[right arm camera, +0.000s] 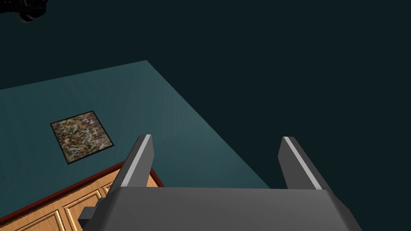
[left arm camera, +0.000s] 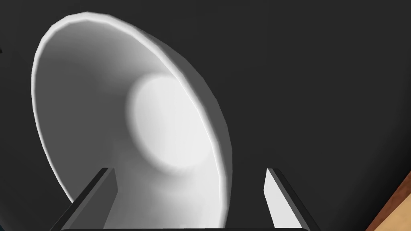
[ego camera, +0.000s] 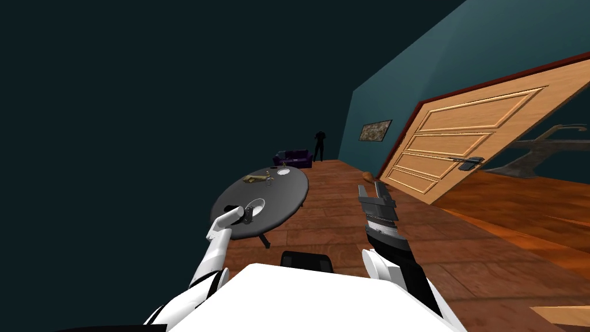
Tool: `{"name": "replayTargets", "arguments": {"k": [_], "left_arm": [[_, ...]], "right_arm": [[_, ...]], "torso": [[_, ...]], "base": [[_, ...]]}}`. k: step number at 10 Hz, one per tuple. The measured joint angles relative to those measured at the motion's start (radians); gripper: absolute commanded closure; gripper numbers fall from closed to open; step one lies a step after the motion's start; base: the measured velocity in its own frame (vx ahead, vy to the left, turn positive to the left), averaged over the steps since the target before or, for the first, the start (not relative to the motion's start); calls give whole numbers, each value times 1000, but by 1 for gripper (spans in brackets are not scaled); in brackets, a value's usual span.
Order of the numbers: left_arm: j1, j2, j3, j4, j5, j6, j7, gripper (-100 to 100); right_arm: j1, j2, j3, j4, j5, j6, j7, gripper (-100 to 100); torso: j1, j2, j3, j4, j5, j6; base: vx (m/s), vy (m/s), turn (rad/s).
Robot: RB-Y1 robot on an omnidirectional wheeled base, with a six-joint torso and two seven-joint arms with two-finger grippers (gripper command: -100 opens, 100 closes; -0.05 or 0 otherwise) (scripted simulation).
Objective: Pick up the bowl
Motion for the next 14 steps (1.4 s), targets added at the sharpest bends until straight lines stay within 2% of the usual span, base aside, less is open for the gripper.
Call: {"name": "replayTargets", "arguments": {"k": [2,3,4,8,9,10,14], "left_arm": [[-14,-9,32,25,14,-4,-55,-100],[-16,-10,36,29,16,-5,-75,-100],[-16,-10,36,30,16,-5,-79,100],[-16,-10,37,30,16,-5,-78,100],[-16,-10,37,30,16,-5,-78,0],[-16,-10,37,30,16,-5,-78,100],[12,8,-30,-25,-13,6,29,100]], "right_arm": [[0,0,0,0,0,0,0,0],[0,0,0,0,0,0,0,0],[0,0,0,0,0,0,0,0],[0,0,0,0,0,0,0,0],[0,0,0,0,0,0,0,0],[0,0,0,0,0,0,0,0],[0,0,0,0,0,0,0,0]], "torso": [[-1,-1,-1,0,0,0],[1,0,0,0,0,0],[2,1,1,0,0,0],[2,2,1,1,0,0],[2,2,1,1,0,0],[2,2,2,1,0,0],[6,7,5,2,0,0]], "base": [[40,-40,63],[9,-9,-2],[0,0,0],[-1,-1,3],[0,0,0],[-63,54,-205],[-54,70,-104]]}}
